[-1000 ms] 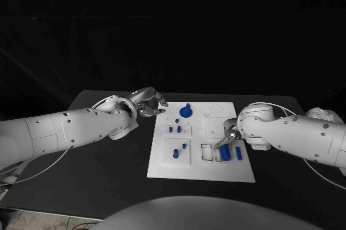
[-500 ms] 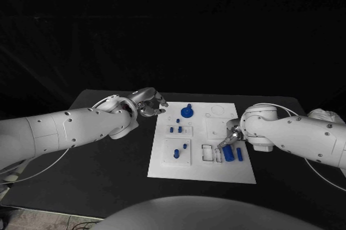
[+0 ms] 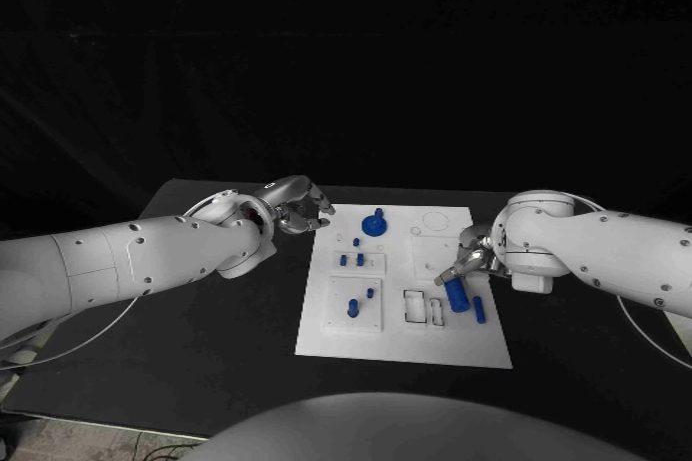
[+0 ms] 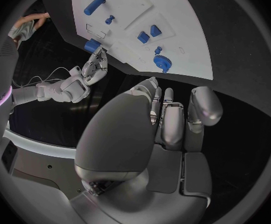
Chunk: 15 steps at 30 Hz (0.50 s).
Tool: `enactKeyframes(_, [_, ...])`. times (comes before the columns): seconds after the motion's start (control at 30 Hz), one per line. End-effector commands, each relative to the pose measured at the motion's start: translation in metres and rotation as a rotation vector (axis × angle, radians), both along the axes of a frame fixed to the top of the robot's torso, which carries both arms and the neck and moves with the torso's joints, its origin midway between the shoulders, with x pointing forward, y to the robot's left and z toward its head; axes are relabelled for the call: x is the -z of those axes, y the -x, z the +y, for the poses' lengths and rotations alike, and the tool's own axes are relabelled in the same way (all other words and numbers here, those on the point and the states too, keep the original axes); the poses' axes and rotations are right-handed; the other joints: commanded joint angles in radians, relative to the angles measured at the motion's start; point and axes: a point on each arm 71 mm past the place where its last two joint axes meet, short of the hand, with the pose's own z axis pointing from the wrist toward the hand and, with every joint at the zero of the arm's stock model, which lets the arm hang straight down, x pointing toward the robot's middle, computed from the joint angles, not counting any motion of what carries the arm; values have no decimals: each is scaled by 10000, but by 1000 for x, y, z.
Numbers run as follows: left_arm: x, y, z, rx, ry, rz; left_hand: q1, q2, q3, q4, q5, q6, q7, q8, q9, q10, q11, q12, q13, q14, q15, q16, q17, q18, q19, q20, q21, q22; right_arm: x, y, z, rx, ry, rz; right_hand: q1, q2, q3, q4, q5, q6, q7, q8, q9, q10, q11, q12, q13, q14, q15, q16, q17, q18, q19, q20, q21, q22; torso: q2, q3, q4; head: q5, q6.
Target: Assemble the parts on the task board
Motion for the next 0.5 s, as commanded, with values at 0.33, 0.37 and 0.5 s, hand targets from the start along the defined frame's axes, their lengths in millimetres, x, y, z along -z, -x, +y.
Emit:
enactKeyframes(0.33, [2, 0, -2, 59, -93, 261, -89, 11, 73, 16, 59, 39, 56, 43, 15, 1, 58, 48, -19, -36, 47, -62, -25, 162, -21, 62, -73, 1345, 1, 7, 21, 573, -937, 1323, -164, 141, 365, -136, -141, -298, -8, -142, 143, 1042, -29, 38, 2634, 1043, -10, 35, 2631, 204, 281, -57, -186, 2166, 1, -15, 23, -13, 0])
enactKeyframes(0.37, [2, 0, -2, 62, -97, 271, -89, 11, 73, 16, 59, 39, 56, 43, 15, 1, 58, 48, -19, -36, 47, -62, -25, 162, -21, 62, -73, 1345, 1, 7, 22, 567, -960, 1355, -184, 144, 374, -129, -161, -316, 2, -170, 144, 1042, -20, 38, 2634, 1043, -3, 35, 2631, 209, 267, -51, -208, 2158, 2, -12, 27, -20, 0])
enactKeyframes(0.5, [2, 0, -3, 74, -105, 294, -89, 11, 73, 16, 59, 39, 56, 43, 15, 1, 58, 48, -19, -36, 47, -62, -25, 162, -21, 62, -73, 1345, 2, 8, 29, 517, -1016, 1440, -230, 160, 401, -111, -231, -357, 28, -243, 140, 1042, 3, 38, 2634, 1043, 16, 35, 2631, 217, 244, -35, -244, 2146, 6, -6, 32, -8, 0])
